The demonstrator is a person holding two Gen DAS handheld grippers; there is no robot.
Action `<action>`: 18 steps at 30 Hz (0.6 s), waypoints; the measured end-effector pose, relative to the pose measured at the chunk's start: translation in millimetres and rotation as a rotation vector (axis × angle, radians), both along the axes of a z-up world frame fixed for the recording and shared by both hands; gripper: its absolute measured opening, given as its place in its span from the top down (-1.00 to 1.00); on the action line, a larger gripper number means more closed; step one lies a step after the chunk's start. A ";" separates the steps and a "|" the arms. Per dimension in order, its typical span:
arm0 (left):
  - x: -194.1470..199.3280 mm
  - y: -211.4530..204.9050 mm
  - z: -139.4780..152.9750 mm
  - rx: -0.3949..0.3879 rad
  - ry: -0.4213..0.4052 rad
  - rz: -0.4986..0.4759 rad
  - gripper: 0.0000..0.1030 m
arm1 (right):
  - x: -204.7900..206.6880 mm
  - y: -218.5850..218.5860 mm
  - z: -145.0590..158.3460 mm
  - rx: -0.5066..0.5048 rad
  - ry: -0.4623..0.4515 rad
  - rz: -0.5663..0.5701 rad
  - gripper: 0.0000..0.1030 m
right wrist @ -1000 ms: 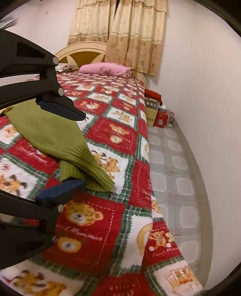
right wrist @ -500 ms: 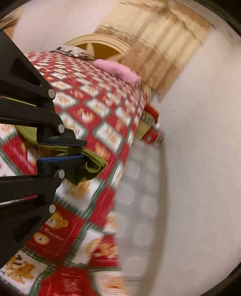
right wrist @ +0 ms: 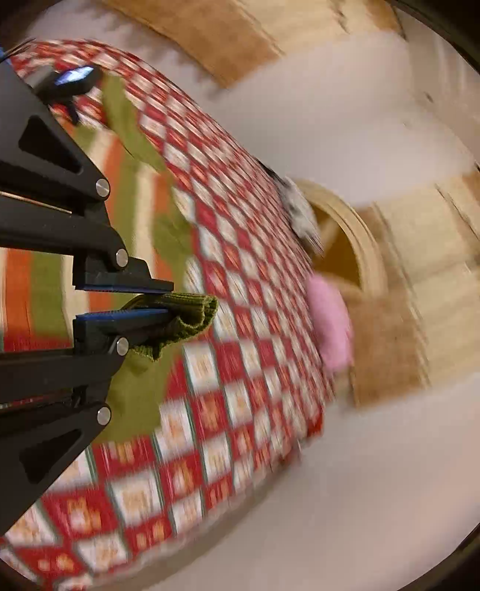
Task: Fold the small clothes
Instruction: 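Lift the sleeve cuff and lay it across the sweater body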
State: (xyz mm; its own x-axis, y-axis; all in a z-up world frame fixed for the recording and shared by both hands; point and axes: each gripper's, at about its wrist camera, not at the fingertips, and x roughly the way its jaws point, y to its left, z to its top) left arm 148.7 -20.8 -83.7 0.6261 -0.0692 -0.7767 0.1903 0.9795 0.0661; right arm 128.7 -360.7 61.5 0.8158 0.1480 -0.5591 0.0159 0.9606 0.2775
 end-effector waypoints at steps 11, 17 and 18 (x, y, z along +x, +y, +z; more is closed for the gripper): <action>8.0 27.4 -14.1 -0.131 0.042 0.065 -1.00 | 22.7 59.7 -55.6 0.238 -0.008 0.088 -0.23; 8.2 28.5 -14.5 -0.140 0.039 0.067 -1.00 | 21.6 51.4 -75.8 0.184 0.136 0.017 -0.06; 8.2 28.4 -14.5 -0.141 0.039 0.067 -1.00 | 22.7 61.4 -80.0 0.163 0.153 0.039 -0.06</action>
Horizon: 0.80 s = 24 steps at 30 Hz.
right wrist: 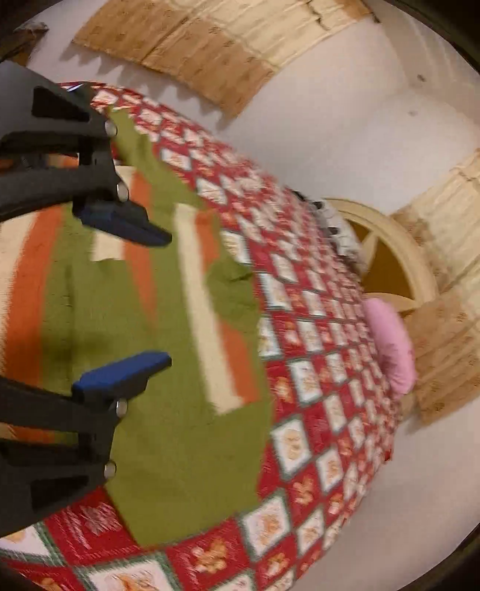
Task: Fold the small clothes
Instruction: 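Lift the sleeve cuff and lay it across the sweater body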
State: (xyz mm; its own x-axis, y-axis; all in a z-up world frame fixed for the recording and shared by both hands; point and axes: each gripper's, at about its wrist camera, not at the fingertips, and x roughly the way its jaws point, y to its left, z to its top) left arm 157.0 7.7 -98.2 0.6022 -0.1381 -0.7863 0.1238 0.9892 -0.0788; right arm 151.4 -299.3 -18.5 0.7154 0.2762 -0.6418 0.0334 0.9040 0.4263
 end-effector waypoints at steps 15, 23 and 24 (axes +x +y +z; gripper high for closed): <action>0.2 0.4 -0.5 -0.013 0.000 0.002 -1.00 | 31.0 79.4 -66.3 -0.181 0.241 0.045 0.96; 0.4 0.3 -0.5 -0.016 0.000 0.004 -1.00 | 54.3 100.4 -13.9 -0.045 0.102 0.079 1.00; 0.6 0.2 -0.7 -0.016 0.000 0.004 -1.00 | 62.0 109.3 -8.8 -0.037 0.084 0.097 1.00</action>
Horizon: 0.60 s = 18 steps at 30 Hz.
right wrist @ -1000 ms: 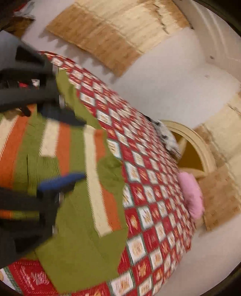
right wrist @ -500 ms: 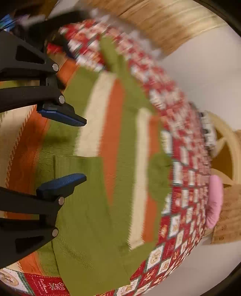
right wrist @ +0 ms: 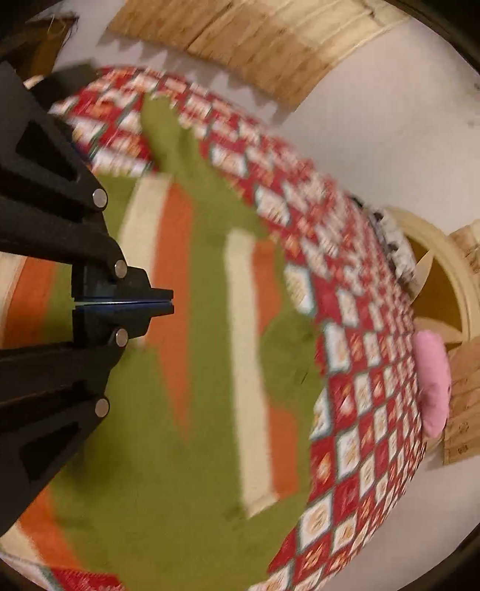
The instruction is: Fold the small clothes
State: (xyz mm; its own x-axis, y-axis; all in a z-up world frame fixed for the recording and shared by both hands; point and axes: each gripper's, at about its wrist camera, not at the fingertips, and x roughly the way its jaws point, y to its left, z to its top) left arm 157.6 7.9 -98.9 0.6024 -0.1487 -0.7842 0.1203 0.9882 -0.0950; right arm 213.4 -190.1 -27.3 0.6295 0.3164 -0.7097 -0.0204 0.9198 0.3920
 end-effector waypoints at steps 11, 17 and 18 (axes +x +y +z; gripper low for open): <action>0.4 0.6 0.4 -0.009 0.000 0.000 -1.00 | 6.4 18.1 -13.9 -0.220 0.007 0.013 -0.41; 1.5 2.9 0.0 -0.024 -0.002 0.000 -1.00 | -13.2 2.0 -52.8 -0.378 0.100 -0.002 -0.02; 1.6 2.7 -0.1 -0.022 -0.002 0.000 -1.00 | -13.0 -1.6 -58.6 -0.379 0.133 -0.007 0.20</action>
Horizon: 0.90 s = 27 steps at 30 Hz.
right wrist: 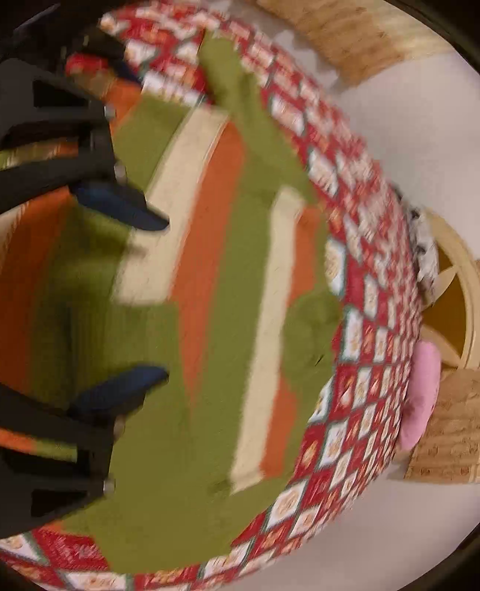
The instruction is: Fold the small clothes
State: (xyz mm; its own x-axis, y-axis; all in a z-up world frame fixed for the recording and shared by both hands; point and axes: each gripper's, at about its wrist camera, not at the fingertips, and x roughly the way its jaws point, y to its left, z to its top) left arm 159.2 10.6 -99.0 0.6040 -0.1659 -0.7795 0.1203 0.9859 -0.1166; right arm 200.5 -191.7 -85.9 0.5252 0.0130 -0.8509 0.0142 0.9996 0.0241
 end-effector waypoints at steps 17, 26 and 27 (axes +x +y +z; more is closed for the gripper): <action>-0.3 0.1 -0.6 -0.003 -0.004 0.001 -1.00 | 42.8 -5.8 53.5 0.435 -0.082 -0.091 0.91; 0.0 0.1 -0.8 -0.003 -0.003 0.001 -1.00 | 110.9 54.4 10.0 0.652 -0.035 -0.020 0.90; 0.1 -0.2 -0.9 -0.002 -0.003 0.001 -1.00 | 115.7 56.3 3.4 0.664 -0.028 -0.009 0.89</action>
